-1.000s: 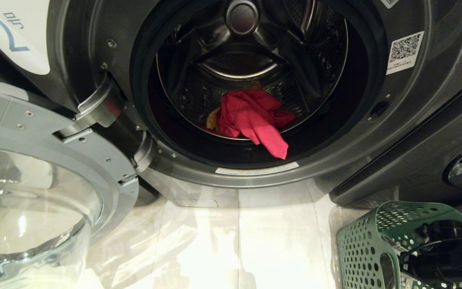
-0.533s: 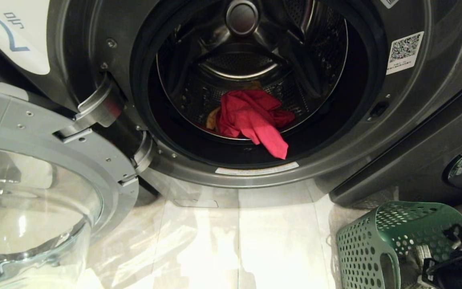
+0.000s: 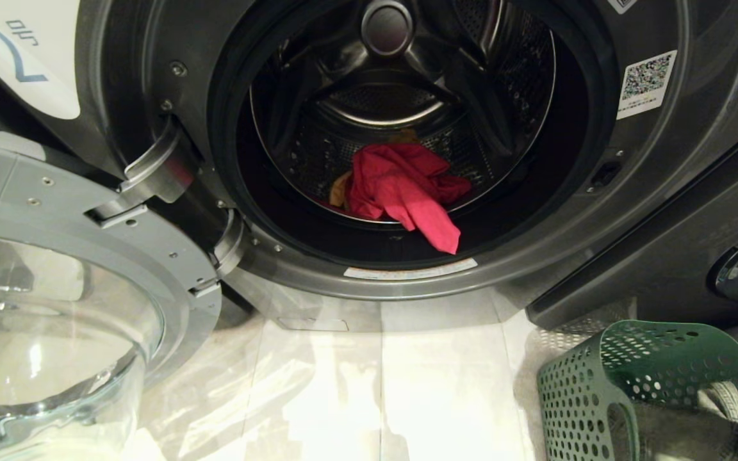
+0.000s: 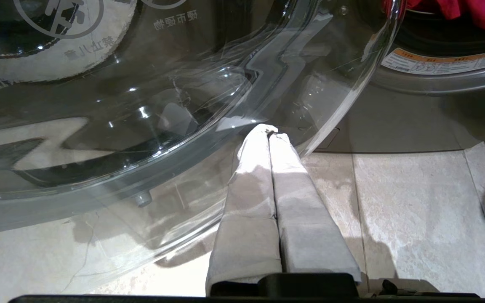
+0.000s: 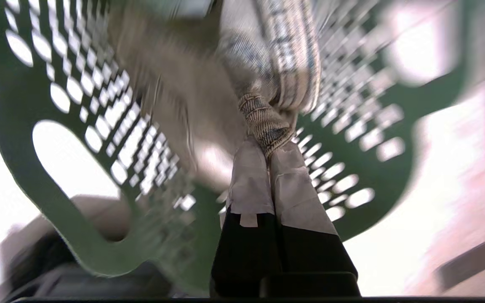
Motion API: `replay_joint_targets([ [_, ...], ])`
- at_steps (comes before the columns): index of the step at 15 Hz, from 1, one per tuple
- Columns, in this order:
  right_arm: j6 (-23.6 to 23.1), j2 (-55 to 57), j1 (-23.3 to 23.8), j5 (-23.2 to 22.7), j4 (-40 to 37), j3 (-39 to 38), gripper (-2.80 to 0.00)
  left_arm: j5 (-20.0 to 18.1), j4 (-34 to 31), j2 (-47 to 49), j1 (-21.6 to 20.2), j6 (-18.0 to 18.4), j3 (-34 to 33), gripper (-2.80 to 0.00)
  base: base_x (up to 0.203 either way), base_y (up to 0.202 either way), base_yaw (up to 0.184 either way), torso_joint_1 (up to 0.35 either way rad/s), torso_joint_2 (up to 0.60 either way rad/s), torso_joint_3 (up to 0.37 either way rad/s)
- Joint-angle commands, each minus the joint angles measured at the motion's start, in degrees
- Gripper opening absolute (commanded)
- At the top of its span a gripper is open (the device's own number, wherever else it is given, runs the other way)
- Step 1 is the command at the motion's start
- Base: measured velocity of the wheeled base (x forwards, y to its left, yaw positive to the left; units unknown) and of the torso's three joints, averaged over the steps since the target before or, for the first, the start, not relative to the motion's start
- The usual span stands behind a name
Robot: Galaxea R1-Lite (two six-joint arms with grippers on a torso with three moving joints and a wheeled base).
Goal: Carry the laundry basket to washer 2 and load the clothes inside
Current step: Place the clothes into the washing machine
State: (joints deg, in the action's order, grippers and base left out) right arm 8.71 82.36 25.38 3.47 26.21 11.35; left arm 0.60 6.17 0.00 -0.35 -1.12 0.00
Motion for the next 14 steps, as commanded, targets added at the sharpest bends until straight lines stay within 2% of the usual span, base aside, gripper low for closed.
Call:
replay_joint_targets([
  [1, -3.30, -11.80, 0.16, 3.03, -0.51, 0.64, -2.80, 0.02, 0.07, 0.00, -0.08, -0.02, -2.29, -2.80, 0.000, 0.000, 0.000, 0.000, 0.00, 0.000],
  [5, -13.81, -23.39, 0.13, 4.63, -0.97, 2.36, -2.80, 0.02, 0.07, 0.00, -0.05, -0.02, -2.29, -2.80, 0.000, 0.000, 0.000, 0.000, 0.00, 0.000],
  [9, -23.32, -30.27, -0.31, 3.34, -0.97, 5.80, -2.80, 0.02, 0.07, 0.00, -0.09, -0.02, -2.29, -2.80, 0.000, 0.000, 0.000, 0.000, 0.00, 0.000],
  [11, -24.77, -32.83, -1.41, 2.02, -2.05, 7.70, -2.80, 0.02, 0.07, 0.00, -0.08, -0.02, -2.29, -2.80, 0.000, 0.000, 0.000, 0.000, 0.00, 0.000],
  [14, -24.65, -36.72, -8.58, 0.83, -8.93, 12.49, -2.80, 0.02, 0.07, 0.00, -0.04, -0.02, -2.29, -2.80, 0.000, 0.000, 0.000, 0.000, 0.00, 0.000],
])
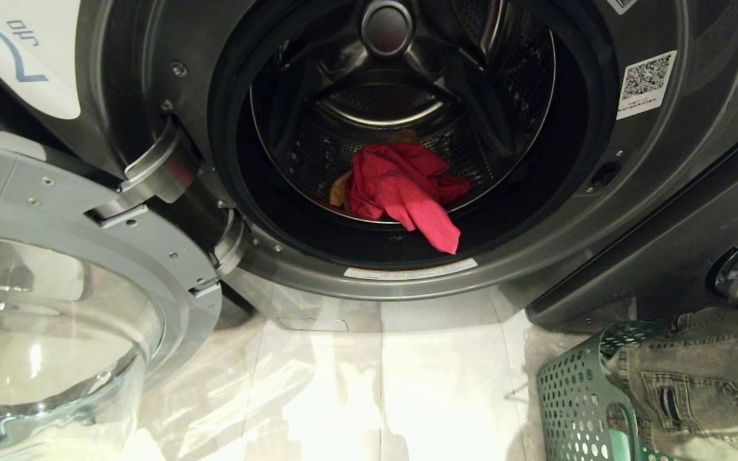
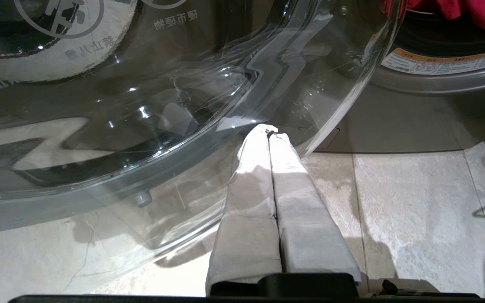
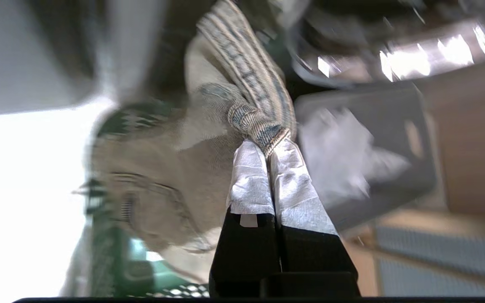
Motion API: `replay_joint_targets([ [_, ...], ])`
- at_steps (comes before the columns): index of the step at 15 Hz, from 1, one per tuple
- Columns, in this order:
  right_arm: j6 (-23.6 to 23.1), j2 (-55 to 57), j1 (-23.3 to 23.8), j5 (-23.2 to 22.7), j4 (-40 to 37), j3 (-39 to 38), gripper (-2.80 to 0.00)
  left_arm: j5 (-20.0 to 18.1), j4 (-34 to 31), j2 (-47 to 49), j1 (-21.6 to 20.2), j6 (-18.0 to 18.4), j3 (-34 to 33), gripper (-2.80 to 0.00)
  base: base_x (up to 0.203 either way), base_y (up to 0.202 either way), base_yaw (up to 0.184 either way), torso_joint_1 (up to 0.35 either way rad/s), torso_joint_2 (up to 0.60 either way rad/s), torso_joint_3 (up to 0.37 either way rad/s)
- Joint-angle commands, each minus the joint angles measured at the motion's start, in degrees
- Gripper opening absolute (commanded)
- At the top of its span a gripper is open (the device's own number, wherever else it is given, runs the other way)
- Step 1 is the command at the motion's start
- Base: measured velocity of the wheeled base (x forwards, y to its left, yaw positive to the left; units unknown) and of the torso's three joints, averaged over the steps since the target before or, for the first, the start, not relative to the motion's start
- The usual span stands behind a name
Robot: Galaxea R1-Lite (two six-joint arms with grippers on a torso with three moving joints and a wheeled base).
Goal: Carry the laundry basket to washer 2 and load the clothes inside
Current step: Place the clothes into the washing machine
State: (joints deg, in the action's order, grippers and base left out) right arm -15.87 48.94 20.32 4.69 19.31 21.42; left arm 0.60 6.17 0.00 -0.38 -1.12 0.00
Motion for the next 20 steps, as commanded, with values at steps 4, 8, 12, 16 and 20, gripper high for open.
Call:
replay_joint_targets([
  [4, -0.12, -5.68, -15.36, -0.73, -9.66, 10.18, -2.80, 0.02, 0.07, 0.00, 0.02, -0.02, -2.29, -2.80, 0.000, 0.000, 0.000, 0.000, 0.00, 0.000],
  [8, -0.39, -5.71, -20.37, -0.73, -10.26, 14.57, -2.80, 0.02, 0.07, 0.00, 0.00, -0.02, -2.29, -2.80, 0.000, 0.000, 0.000, 0.000, 0.00, 0.000],
  [12, -0.41, -5.70, -24.41, -1.08, -10.26, 16.24, -2.80, 0.02, 0.07, 0.00, -0.02, -0.02, -2.29, -2.80, 0.000, 0.000, 0.000, 0.000, 0.00, 0.000],
  [16, -0.43, -5.70, -30.34, -1.07, -10.43, 17.72, -2.80, 0.02, 0.07, 0.00, 0.03, -0.02, -2.29, -2.80, 0.000, 0.000, 0.000, 0.000, 0.00, 0.000],
  [20, -0.63, -5.36, -38.80, -1.07, -10.36, 18.48, -2.80, 0.02, 0.07, 0.00, 0.03, -0.02, -2.29, -2.80, 0.000, 0.000, 0.000, 0.000, 0.00, 0.000],
])
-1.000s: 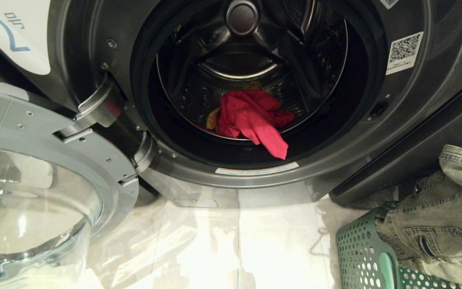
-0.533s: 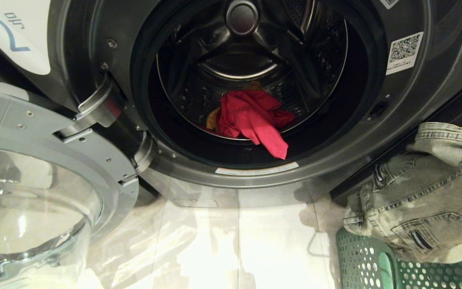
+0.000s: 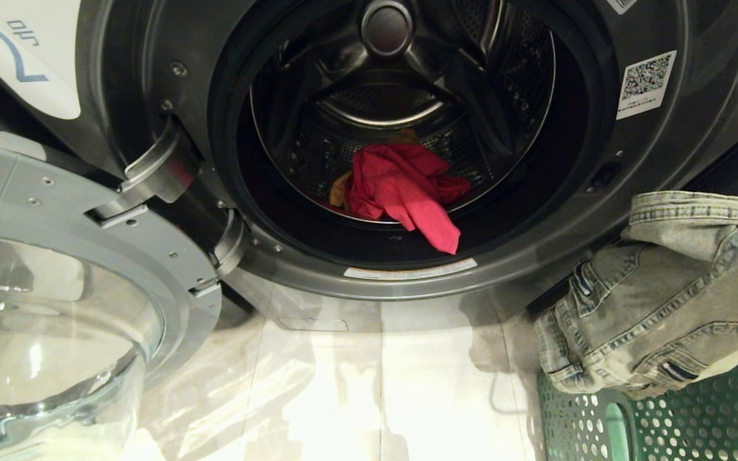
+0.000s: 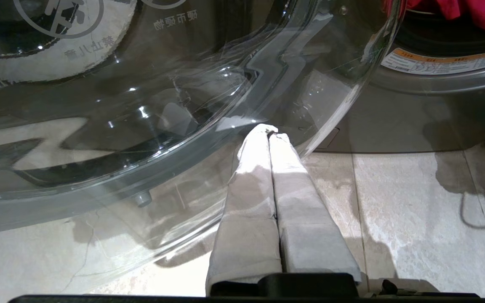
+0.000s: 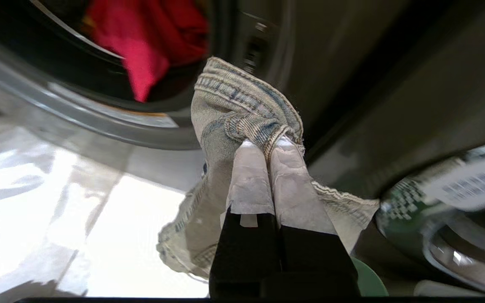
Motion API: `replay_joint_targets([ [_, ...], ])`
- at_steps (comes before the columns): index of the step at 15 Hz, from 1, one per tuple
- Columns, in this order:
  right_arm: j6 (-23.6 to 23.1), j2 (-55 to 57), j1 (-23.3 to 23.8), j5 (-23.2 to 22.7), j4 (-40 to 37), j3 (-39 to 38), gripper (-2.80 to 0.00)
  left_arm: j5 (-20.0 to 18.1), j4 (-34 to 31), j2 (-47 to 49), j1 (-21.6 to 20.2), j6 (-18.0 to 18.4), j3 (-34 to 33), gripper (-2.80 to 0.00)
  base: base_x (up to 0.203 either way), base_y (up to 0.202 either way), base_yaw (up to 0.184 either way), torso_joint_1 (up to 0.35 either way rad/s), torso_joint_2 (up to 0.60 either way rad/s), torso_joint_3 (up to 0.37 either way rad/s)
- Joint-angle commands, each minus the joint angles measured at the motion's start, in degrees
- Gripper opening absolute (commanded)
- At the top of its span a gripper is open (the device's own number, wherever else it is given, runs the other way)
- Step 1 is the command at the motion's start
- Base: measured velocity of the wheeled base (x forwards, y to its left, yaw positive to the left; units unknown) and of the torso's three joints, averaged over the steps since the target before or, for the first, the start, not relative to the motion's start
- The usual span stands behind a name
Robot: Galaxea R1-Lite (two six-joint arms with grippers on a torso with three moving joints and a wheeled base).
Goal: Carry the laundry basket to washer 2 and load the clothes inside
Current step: Place the clothes into the washing machine
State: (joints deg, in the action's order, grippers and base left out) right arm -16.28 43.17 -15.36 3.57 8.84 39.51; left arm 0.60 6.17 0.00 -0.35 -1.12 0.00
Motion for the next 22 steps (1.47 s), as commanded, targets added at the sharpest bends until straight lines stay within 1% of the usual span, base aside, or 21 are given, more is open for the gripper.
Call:
replay_joint_targets([
  [1, -0.63, 0.76, -5.85, 0.19, 0.13, 0.93, -2.80, 0.02, 0.07, 0.00, 0.00, -0.02, -2.29, -2.80, 0.000, 0.000, 0.000, 0.000, 0.00, 0.000],
  [4, -1.98, 2.06, -12.76, 0.49, 0.30, 1.93, -2.80, 0.02, 0.07, 0.00, 0.00, -0.02, -2.29, -2.80, 0.000, 0.000, 0.000, 0.000, 0.00, 0.000],
  [7, -2.14, 5.05, -18.58, 0.68, 0.96, 3.52, -2.80, 0.02, 0.07, 0.00, 0.00, -0.02, -2.29, -2.80, 0.000, 0.000, 0.000, 0.000, 0.00, 0.000],
  [9, -2.10, 8.67, -21.24, 1.81, 4.93, 3.62, -2.80, 0.02, 0.07, 0.00, 0.00, -0.02, -2.29, -2.80, 0.000, 0.000, 0.000, 0.000, 0.00, 0.000],
  [12, -2.04, 15.89, -25.76, 6.30, 13.84, 4.22, -2.80, 0.02, 0.07, 0.00, 0.00, -0.02, -2.29, -2.80, 0.000, 0.000, 0.000, 0.000, 0.00, 0.000],
  [14, -2.08, 21.03, -26.79, 7.51, 18.96, 6.34, -2.80, 0.02, 0.07, 0.00, 0.00, -0.02, -2.29, -2.80, 0.000, 0.000, 0.000, 0.000, 0.00, 0.000],
  [19, -2.17, 33.37, -27.16, 8.18, 26.95, 14.87, -2.80, 0.02, 0.07, 0.00, 0.00, -0.02, -2.29, -2.80, 0.000, 0.000, 0.000, 0.000, 0.00, 0.000],
  [22, -3.85, 40.69, -27.13, 9.12, 34.09, 17.96, -2.80, 0.02, 0.07, 0.00, 0.00, -0.02, -2.29, -2.80, 0.000, 0.000, 0.000, 0.000, 0.00, 0.000],
])
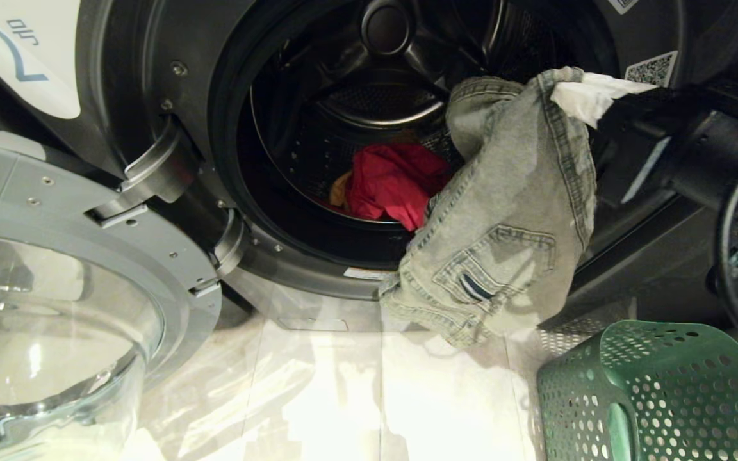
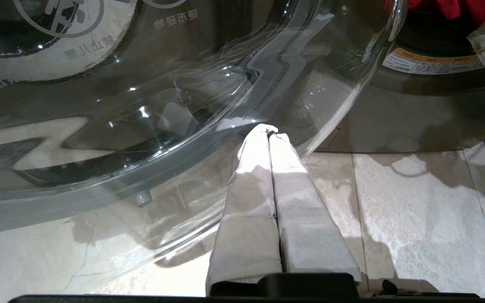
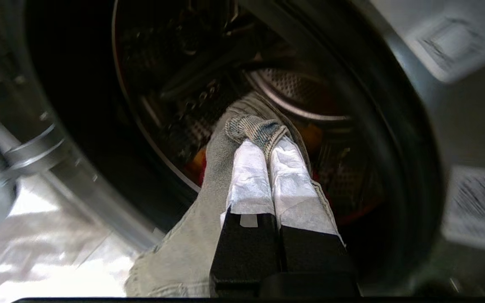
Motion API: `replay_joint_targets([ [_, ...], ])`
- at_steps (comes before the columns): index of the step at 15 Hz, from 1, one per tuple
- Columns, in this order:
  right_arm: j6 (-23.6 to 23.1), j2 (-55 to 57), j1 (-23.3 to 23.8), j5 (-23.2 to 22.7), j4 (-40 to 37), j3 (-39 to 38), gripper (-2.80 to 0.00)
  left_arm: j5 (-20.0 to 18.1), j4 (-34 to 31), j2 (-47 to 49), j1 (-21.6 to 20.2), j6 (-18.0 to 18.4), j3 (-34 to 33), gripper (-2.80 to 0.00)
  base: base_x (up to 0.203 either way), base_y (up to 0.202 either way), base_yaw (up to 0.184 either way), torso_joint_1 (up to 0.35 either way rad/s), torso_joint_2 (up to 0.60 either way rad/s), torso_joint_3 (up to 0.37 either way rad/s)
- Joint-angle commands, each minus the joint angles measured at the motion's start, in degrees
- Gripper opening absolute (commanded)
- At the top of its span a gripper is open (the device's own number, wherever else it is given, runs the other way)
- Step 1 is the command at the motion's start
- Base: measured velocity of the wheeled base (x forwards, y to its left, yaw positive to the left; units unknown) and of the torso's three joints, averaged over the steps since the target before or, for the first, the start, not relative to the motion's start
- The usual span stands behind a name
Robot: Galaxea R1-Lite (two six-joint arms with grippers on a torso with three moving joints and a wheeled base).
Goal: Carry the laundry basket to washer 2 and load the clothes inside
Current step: Place the clothes into the washing machine
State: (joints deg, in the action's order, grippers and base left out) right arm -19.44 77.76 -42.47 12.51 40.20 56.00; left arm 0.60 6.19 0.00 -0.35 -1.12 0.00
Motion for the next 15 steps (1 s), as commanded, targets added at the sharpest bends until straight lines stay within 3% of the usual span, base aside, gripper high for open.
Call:
replay_joint_targets([
  [1, -1.54, 8.48, 0.00, 0.53, 5.01, 2.43, -2.80, 0.02, 0.05, 0.00, -0.03, -0.02, -2.29, -2.80, 0.000, 0.000, 0.000, 0.000, 0.00, 0.000],
  [10, -12.38, 28.58, 0.03, 0.97, 26.00, 11.65, -2.80, 0.02, 0.05, 0.00, -0.07, -0.02, -2.29, -2.80, 0.000, 0.000, 0.000, 0.000, 0.00, 0.000],
  [15, -17.33, 42.46, 2.67, 0.57, 32.60, 25.71, -2.80, 0.02, 0.05, 0.00, -0.03, -0.02, -2.29, -2.80, 0.000, 0.000, 0.000, 0.000, 0.00, 0.000],
])
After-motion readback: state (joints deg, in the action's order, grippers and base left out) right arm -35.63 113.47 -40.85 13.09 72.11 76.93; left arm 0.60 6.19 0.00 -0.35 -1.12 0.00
